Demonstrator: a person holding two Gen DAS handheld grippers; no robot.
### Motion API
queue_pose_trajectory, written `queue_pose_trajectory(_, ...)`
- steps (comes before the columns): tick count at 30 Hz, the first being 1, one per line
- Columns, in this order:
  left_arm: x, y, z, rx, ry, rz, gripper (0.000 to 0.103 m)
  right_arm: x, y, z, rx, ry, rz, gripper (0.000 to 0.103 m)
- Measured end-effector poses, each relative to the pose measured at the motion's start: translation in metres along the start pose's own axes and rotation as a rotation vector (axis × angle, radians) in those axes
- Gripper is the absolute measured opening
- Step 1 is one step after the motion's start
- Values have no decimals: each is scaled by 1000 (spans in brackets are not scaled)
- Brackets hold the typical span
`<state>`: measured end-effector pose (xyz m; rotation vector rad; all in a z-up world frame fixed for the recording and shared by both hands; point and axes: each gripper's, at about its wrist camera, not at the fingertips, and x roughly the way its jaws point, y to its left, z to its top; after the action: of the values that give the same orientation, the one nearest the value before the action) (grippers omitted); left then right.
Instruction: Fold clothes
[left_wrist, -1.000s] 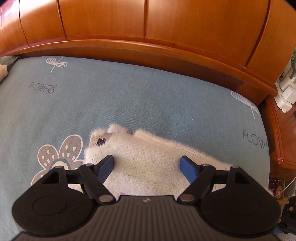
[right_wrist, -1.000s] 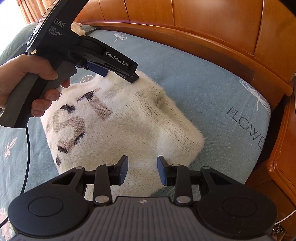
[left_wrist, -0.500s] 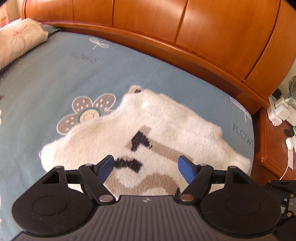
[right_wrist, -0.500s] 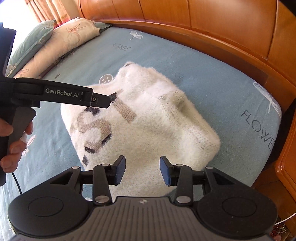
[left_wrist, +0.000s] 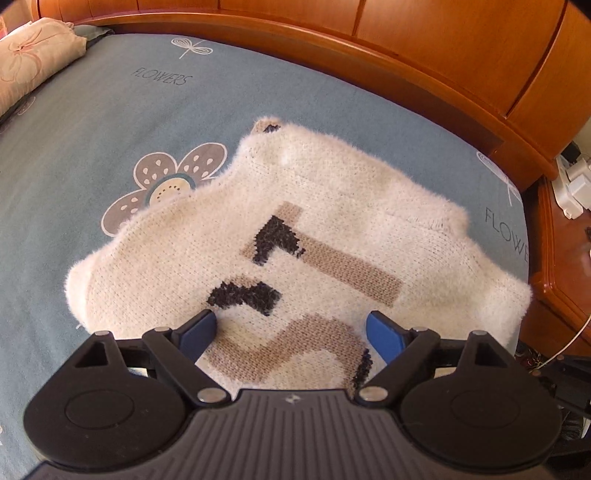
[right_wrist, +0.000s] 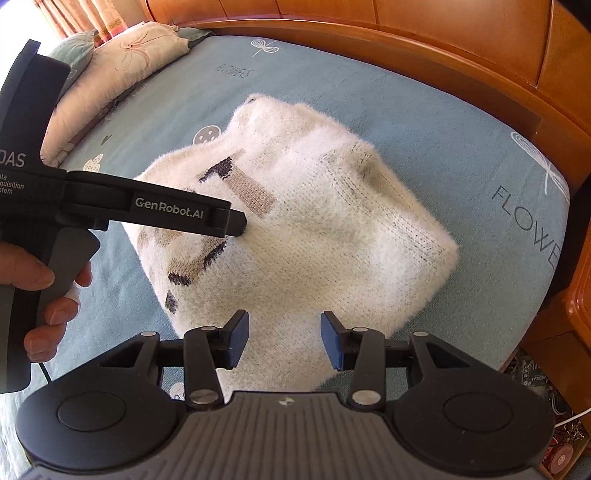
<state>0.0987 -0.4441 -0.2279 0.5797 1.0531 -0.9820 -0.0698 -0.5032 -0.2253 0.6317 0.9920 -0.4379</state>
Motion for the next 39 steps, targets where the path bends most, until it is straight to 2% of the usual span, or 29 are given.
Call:
queue_pose_trajectory(3,-28,5,-9,29,-57,45,89,-12,1,1,-15,0,-13,52)
queue_pose_trajectory(9,-83,17,-24,-1,-50,101,90,-42,6,2,-29,-8,-68,57)
queue_pose_trajectory(12,-105,16,-36,6,-58,133,90,-62,14,2,5,-29,-111,68)
queue_pose_trajectory(16,-140,15,-50,-21,-67,134,93,-93,29,-4,41,-60,-168,83)
queue_pose_trajectory(20,-173,15,-58,-71,-80,100,94,-121,47,-11,38,-67,-186,89)
queue_pose_trajectory(29,-220,14,-70,-85,-75,113,95,-171,87,-24,-23,-102,-139,91)
queue_pose_trajectory(39,-239,15,-74,-141,-53,75,95,-190,105,-23,-47,-115,-125,91)
